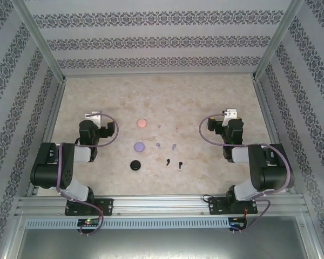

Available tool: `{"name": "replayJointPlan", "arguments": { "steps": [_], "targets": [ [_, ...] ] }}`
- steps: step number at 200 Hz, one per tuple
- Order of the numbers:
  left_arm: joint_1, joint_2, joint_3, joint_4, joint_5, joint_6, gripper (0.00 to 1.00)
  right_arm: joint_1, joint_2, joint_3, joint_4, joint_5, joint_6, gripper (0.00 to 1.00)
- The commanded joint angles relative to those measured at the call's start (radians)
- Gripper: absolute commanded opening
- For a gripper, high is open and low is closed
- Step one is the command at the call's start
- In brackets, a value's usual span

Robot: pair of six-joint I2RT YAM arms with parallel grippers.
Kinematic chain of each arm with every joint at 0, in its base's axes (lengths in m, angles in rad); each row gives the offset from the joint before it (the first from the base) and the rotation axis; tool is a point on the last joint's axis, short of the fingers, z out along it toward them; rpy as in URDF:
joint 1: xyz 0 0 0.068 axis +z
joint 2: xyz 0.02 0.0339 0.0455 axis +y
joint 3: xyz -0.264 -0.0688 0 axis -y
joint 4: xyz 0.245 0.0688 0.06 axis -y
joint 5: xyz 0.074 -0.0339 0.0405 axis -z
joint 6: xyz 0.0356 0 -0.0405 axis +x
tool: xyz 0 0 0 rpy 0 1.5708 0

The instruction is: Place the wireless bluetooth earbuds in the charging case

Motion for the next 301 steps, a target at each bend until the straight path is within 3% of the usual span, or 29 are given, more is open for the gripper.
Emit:
{"name": "replayJointPlan", "arguments": {
  "steps": [1,142,177,195,217,249,261,280,301],
  "targets": [
    [-0.007,0.007,0.017,-0.001,-0.006,-0.014,1.00,-0.001,-0.006,0.015,0.012,-0.016,-0.001,0.98],
    [-0.007,-0.003,0.033,-0.036,-0.001,-0.013,0.99,-0.003,-0.005,0.018,0.007,-0.020,0.000,0.98],
    [-0.007,-0.059,0.074,-0.162,-0.025,-0.020,1.00,0.003,-0.077,0.002,-0.018,0.113,0.039,0.98],
    [-0.007,-0.121,0.154,-0.355,-0.069,-0.028,0.99,0.003,-0.156,0.022,-0.126,0.194,0.072,0.98],
    [-0.009,-0.182,0.237,-0.548,-0.091,-0.049,0.99,0.003,-0.252,0.121,-0.424,0.221,0.147,0.98],
    [-0.035,-0.280,0.299,-0.754,-0.144,-0.164,1.00,-0.017,-0.372,0.192,-0.706,0.206,0.512,0.98],
    [-0.059,-0.319,0.309,-0.807,-0.160,-0.208,1.00,-0.032,-0.417,0.192,-0.712,0.084,0.475,0.98],
    [-0.084,-0.370,0.324,-0.875,-0.158,-0.329,0.99,-0.017,-0.468,0.250,-0.833,0.012,0.458,0.98],
    [-0.089,-0.404,0.345,-0.988,-0.139,-0.476,1.00,0.086,-0.473,0.381,-1.079,0.056,0.409,0.98]
  ]
}}
